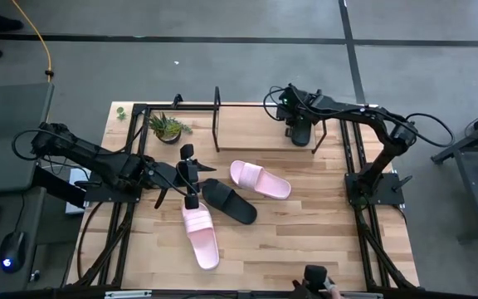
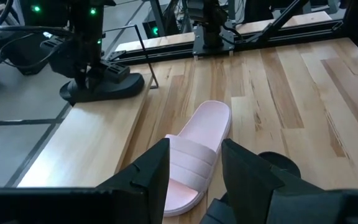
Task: Pick and place slides into the shelf
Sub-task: Put the bottom black slide on the shelf, then put the black slide on the shelf
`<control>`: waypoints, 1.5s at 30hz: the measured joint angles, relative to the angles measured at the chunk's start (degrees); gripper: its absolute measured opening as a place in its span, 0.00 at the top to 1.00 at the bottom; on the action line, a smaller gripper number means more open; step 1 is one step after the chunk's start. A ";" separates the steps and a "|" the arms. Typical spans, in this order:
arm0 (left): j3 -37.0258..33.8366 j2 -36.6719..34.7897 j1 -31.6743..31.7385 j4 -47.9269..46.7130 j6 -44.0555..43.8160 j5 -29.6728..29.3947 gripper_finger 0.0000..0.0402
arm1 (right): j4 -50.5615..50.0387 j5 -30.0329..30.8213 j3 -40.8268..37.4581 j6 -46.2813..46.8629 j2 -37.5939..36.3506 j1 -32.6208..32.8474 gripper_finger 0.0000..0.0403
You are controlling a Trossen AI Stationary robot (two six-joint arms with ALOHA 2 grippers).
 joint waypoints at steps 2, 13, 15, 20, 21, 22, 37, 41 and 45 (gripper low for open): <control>0.00 0.00 0.00 0.02 0.00 -0.01 0.68 | 0.07 -1.19 0.00 0.56 0.03 -0.02 0.74; 0.00 0.00 0.00 0.00 0.00 -0.01 0.68 | 1.79 -12.18 -0.07 1.44 0.09 0.19 0.74; 0.00 0.00 0.00 0.00 0.00 -0.01 0.68 | -0.91 -12.31 -0.07 2.13 0.09 0.22 0.74; 0.00 0.00 0.00 0.00 0.00 -0.01 0.68 | -6.04 -13.13 -0.07 4.42 0.09 0.20 0.74; 0.00 0.00 0.00 0.00 0.00 -0.01 0.68 | -6.74 -13.40 -0.07 4.70 0.09 0.22 0.74; 0.00 0.00 0.00 0.00 0.00 -0.01 0.68 | -7.43 -13.50 -0.07 4.83 0.09 0.22 0.74; 0.00 0.00 0.00 0.00 -0.01 -0.01 0.68 | -10.65 -11.73 -0.07 5.83 0.09 0.22 0.74; 0.00 0.00 0.00 0.00 0.00 0.00 0.68 | -9.01 -14.20 -0.07 5.75 0.09 0.22 0.74; 0.00 0.00 0.00 0.00 0.00 0.01 0.68 | -5.95 -17.70 -0.07 5.67 0.09 0.44 0.74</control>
